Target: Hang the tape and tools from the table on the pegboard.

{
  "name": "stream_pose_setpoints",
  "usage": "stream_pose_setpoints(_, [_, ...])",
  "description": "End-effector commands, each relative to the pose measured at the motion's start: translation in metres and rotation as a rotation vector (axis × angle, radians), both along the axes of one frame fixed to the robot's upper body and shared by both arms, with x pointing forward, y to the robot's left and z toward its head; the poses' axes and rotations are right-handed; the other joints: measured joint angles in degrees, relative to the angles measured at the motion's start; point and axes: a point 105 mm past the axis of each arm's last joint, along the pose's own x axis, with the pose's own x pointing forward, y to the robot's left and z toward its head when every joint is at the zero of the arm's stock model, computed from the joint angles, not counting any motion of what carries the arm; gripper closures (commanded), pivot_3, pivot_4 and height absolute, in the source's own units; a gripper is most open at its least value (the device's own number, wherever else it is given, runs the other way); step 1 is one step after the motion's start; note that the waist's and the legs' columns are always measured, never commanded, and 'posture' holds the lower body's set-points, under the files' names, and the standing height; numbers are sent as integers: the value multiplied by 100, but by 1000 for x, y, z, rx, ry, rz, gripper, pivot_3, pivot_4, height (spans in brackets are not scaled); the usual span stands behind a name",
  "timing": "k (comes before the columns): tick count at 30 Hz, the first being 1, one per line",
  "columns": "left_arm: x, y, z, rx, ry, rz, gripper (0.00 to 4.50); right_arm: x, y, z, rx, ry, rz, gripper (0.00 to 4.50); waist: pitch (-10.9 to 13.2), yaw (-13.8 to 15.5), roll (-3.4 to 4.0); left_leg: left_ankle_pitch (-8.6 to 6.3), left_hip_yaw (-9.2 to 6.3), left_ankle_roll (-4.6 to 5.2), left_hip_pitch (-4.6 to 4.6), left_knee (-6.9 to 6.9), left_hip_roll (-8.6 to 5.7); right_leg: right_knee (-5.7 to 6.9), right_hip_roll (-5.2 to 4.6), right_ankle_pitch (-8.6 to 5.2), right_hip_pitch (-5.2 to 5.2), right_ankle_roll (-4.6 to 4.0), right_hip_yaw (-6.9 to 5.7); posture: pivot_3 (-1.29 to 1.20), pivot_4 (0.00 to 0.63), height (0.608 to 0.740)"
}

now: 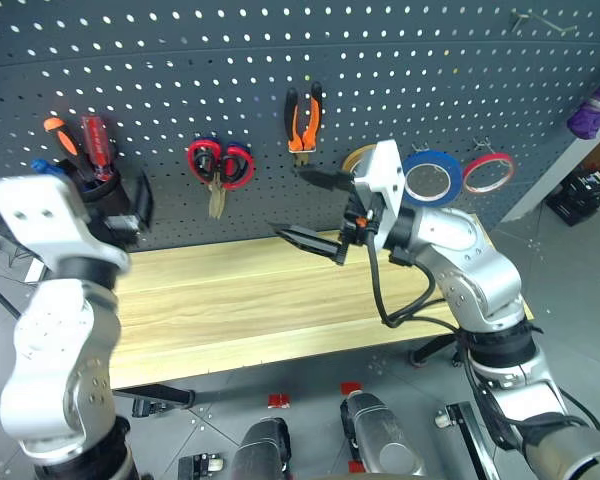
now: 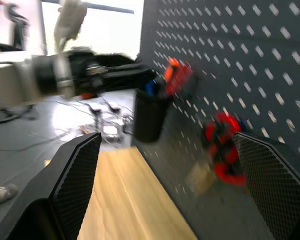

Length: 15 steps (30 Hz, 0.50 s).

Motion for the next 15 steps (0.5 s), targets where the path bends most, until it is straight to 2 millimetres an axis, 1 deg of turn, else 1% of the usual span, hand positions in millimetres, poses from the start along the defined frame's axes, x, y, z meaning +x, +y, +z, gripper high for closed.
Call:
stream_pose_setpoints(1, [-11,1,-5,51,21,49,584,6,-14,-23,-3,25,-130,0,-68,62,6,-1,-1,-1,3,-2,-1,-1,0,0,3,0,2,-127,112,740])
stream_pose_setpoints(2, [-11,-1,-11,47,39,30,584,9,-17,-31,2,40,-163,0,-85,125,6,-1,2,0,6,-1,-2,-2,0,0,6,0,6,-132,109,740])
stream_pose_setpoints(4, [-12,-12,-31,24,96,-61,584,18,-28,-55,-14,48,-282,0,-165,181,19,-1,10,0,5,2,-4,-20,0,0,10,0,16,-144,98,740])
stream_pose_setpoints(5, [-13,-17,-38,8,120,-93,584,20,-31,-62,-22,47,-316,0,-226,211,33,-1,12,0,10,1,-3,-23,1,0,14,0,17,-148,94,740])
stream_pose_setpoints(8, [-16,-23,-56,30,156,-172,584,32,-56,-91,-40,58,-474,0,-349,298,47,-8,19,5,20,-2,-4,-33,1,0,25,0,23,-164,74,740])
stream_pose_setpoints(9, [-16,-21,-61,31,165,-184,584,35,-66,-101,-43,72,-535,0,-396,322,54,-8,18,5,20,-2,-4,-36,0,0,28,0,23,-167,65,740])
stream_pose_setpoints(12, [-11,-19,-67,24,164,-197,584,41,-88,-121,-39,95,-668,0,-499,350,65,-8,17,5,30,0,-4,-39,1,0,44,0,20,-169,50,740])
stream_pose_setpoints(14, [-6,-18,-68,17,142,-193,584,45,-110,-142,-52,135,-795,0,-604,349,76,-9,16,5,32,-4,-4,-40,1,-1,45,-1,20,-167,32,740])
stream_pose_setpoints(15, [-4,-18,-69,21,136,-190,584,46,-117,-149,-58,150,-834,0,-647,350,80,-11,17,6,35,-9,-4,-41,1,-1,47,-1,20,-165,29,740])
